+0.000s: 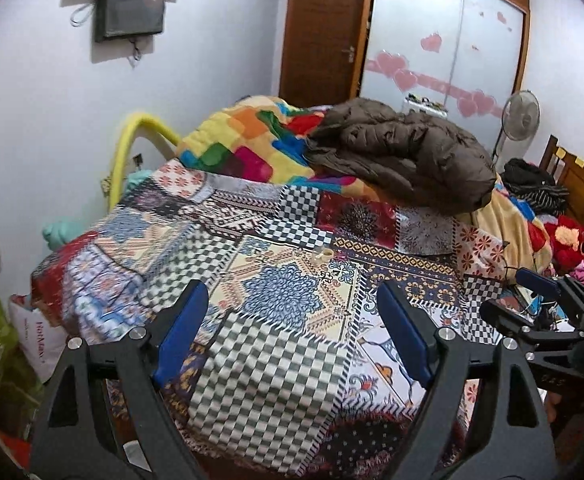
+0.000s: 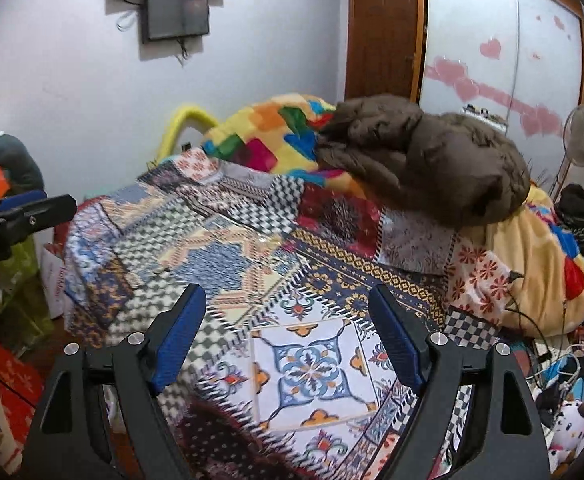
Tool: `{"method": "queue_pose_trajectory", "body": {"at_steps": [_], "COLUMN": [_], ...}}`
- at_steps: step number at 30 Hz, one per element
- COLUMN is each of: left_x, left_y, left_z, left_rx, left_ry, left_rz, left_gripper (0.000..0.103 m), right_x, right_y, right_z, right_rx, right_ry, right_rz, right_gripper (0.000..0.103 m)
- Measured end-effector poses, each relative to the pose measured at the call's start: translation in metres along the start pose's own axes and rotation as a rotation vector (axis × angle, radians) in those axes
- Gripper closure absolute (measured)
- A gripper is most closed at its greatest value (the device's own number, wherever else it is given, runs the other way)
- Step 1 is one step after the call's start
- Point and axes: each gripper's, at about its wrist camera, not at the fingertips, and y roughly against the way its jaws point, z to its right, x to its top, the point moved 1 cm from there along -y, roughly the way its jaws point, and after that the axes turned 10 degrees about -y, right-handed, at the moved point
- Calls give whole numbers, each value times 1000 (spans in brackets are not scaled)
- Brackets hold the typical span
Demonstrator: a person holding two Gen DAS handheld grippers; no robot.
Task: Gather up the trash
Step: 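Move both open tools back to the quilt toward the clear cup, then grasp the clear plastic cup with the left tool while the right grasps the pink hair clip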
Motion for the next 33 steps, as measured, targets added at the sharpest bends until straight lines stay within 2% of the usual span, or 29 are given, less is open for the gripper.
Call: {"method": "queue_pose_trajectory", "body": {"at_steps": [7,16,21,26,29,30,31,33], "left_x": [4,8,10,10,9,9,10,10], "left_y": [-103,-237,-296,-328,-335,-335,-337,-335], "left_z": [6,23,33,40,42,42,42,38], "left_rx": [-61,-169,-172,-231,-231,-241,-253,-260], "left_ry": [-27,-84,-157,-173,-186,-186,-184,-165], "left_rz": [-95,-222,-267,-295,-286,-274,-274,-264], "left_gripper": [17,17,18,32,47,61,70,78], "right_x": [1,5,9,14,18,18,19,19], "right_y": [-76,-147,-177,-204,-221,-227,-232,-242], "right_z": [21,43,54,59,54,53,51,45], "right_rx": [-15,-9,-8,19,37,46,54,77], "right_ry": [-7,20,47,72,101,106,108,112], "right_rz": [-78,-140,-171,-199,-226,-236,-245,-270], "right_gripper": [22,22,22,26,31,33,37,42]}}
